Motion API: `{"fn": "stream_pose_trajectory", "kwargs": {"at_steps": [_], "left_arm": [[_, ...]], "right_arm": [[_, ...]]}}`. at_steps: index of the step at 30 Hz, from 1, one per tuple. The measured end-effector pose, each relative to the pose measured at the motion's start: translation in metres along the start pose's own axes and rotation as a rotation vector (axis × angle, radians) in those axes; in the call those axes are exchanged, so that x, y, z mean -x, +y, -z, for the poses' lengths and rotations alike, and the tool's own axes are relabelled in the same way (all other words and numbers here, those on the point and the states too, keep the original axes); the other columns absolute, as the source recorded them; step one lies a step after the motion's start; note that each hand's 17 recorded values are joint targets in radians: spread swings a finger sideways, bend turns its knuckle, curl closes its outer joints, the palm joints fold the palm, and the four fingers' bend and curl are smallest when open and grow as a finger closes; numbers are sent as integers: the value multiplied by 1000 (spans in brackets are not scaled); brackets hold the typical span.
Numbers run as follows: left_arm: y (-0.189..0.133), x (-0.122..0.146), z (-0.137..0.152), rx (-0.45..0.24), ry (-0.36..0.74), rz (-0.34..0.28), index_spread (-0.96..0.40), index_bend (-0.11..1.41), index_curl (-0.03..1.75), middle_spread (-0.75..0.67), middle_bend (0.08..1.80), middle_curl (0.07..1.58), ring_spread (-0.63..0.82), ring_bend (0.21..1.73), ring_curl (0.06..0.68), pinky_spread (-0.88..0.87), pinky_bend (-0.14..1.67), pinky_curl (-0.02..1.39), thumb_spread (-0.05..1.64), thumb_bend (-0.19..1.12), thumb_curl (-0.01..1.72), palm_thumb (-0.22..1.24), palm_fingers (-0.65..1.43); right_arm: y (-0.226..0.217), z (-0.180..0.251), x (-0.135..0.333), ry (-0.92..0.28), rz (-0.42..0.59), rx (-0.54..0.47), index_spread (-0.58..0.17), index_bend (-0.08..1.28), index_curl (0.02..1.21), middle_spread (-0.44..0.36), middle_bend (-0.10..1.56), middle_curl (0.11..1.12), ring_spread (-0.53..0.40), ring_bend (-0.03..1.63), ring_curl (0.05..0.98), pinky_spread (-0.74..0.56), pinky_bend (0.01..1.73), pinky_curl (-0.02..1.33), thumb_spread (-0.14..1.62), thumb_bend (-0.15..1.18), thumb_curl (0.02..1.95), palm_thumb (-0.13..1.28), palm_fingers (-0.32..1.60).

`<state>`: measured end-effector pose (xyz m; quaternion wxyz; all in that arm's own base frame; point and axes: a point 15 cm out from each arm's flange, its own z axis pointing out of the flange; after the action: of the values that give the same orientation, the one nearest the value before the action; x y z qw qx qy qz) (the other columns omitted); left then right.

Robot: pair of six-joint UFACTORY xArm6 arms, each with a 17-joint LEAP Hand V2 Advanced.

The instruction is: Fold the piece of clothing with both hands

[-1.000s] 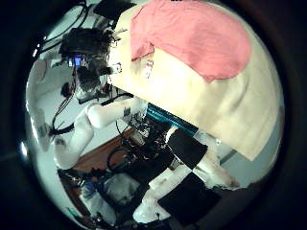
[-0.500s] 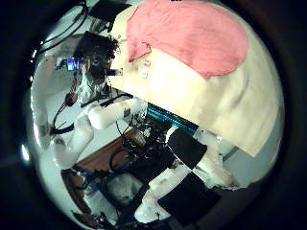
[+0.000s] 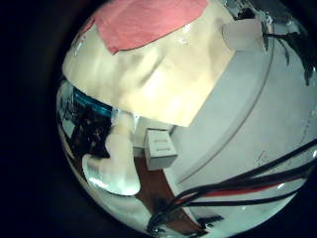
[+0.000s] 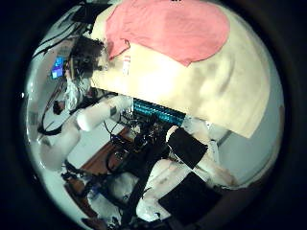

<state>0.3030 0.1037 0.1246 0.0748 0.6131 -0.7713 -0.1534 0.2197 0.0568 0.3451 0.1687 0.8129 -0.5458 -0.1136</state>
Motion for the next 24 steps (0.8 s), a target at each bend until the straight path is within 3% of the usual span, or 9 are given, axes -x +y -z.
{"fn": "stream_pose_trajectory", "kwargs": {"at_steps": [3, 6, 7, 8, 10, 13, 16, 19, 24], "left_arm": [[-6, -2, -4, -9, -5, 0, 84, 136, 228, 161, 421, 301, 387, 515, 215, 450, 304, 293, 900, -25, 314, 239, 200], [-11, -1, -1, -27, -8, 5, 28, 158, 240, -23, 709, 397, 100, 635, 243, 248, 258, 275, 925, -14, 320, 289, 581], [-13, 0, 0, -36, -10, 5, -18, 142, 226, -89, 790, 404, -25, 708, 238, 104, 331, 266, 937, -11, 322, 308, 831], [-15, 1, 2, -45, -12, 6, -75, 178, 234, -140, 830, 429, -131, 822, 281, -32, 419, 291, 947, -14, 322, 317, 1068], [-16, 4, 4, -53, -19, -2, -165, 239, 268, -222, 872, 496, -270, 978, 364, -238, 618, 375, 966, -11, 324, 347, 1289], [-18, 6, 9, -66, -23, -15, -295, 403, 340, -303, 943, 570, -370, 1096, 437, -435, 833, 466, 1005, 0, 331, 419, 1324], [-13, 7, 15, -61, -24, -32, -398, 597, 430, -358, 1022, 619, -406, 1170, 477, -523, 986, 525, 1054, 55, 365, 581, 1333], [-2, 4, 25, -40, -13, -49, -462, 733, 508, -391, 1091, 662, -414, 1238, 506, -566, 1070, 559, 1065, 52, 398, 644, 1288], [21, -16, 43, 28, 47, -104, -524, 835, 600, -415, 1165, 708, -414, 1320, 532, -593, 1149, 585, 1062, 10, 442, 672, 1223]], "right_arm": [[0, 0, -1, -2, -2, 0, -246, 179, 344, 155, 176, 263, 278, 208, 238, 398, 254, 321, 1152, -19, 281, 608, 145], [0, -1, -2, -4, -6, 3, -244, 177, 338, 154, 179, 265, 274, 212, 242, 394, 255, 322, 1153, -19, 281, 607, 141], [-1, -2, -2, -4, -5, 6, -244, 178, 337, 152, 178, 266, 272, 214, 243, 390, 254, 322, 1153, -19, 282, 607, 141], [-1, -3, -2, -5, -5, 11, -244, 176, 336, 151, 182, 267, 274, 216, 244, 385, 253, 321, 1153, -19, 282, 607, 144], [-2, -4, -2, -5, -3, 17, -244, 172, 332, 146, 178, 267, 273, 236, 249, 379, 254, 321, 1153, -19, 282, 607, 162], [-5, -7, -2, -6, 0, 21, -244, 161, 320, 142, 177, 266, 262, 289, 262, 365, 260, 321, 1153, -19, 283, 607, 188], [-13, -11, -2, -7, 5, 32, -242, 136, 303, 134, 196, 274, 239, 361, 280, 341, 255, 318, 1154, -19, 283, 607, 231], [-23, -16, -1, -5, 17, 37, -229, 138, 282, 100, 213, 290, 167, 454, 300, 258, 261, 316, 1152, -24, 280, 593, 317], [-56, -27, -2, -2, 36, -2, -194, 147, 273, 54, 279, 324, 63, 521, 325, 132, 277, 320, 1142, -23, 279, 574, 376]]}}
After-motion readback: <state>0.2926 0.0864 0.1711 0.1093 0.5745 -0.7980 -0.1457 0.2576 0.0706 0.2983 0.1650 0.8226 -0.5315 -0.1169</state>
